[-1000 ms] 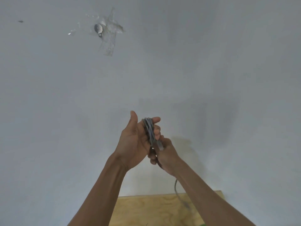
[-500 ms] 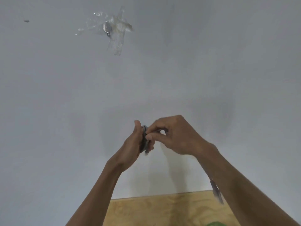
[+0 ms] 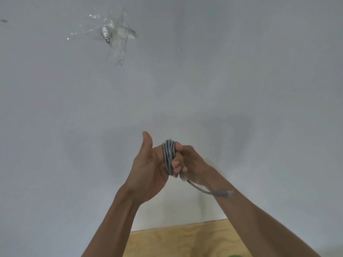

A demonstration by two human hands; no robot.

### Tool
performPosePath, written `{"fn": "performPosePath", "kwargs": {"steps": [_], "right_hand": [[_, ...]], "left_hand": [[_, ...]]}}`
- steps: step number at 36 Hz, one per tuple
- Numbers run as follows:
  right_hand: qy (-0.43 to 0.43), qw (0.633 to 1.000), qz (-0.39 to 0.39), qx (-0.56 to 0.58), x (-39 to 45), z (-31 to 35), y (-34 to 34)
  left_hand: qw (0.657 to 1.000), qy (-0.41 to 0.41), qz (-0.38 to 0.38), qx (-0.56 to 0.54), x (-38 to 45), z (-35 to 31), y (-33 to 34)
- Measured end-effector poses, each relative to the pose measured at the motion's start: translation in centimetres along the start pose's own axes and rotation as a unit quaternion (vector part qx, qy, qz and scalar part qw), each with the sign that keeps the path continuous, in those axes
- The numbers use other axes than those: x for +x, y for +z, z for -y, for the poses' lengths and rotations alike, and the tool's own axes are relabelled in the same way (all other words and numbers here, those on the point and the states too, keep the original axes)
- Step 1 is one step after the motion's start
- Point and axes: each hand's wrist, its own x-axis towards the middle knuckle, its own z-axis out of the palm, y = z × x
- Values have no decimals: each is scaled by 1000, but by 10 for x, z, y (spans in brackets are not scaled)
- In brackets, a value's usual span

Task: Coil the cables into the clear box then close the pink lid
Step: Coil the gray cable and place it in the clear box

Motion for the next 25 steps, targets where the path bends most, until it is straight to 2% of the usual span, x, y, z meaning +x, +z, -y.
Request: {"fn": "performPosePath", "kwargs": {"steps": [3,7,14,18,22,25], "right_hand": [[3,998,-29,64,-10,-20,9],[38,998,-33,36,-23,-26,20],[59,998,-5,29,-42,-20,22],[104,994,-10,32,-47,-22,18],[104,989,-29,-99,-56,-21,14],[33,963,-63,-260,-56,-3,5]], "left_hand": [[1000,0,-12,-17,4,-1,-2],[997,11,-64,-37,10,-2,-1],[988,1,-138,76,23,-6,-10],[981,44,-160,102,30,-8,-11],[961,56,-190,194,35,-11,-18],[945,38,-192,261,30,-7,-21]]}}
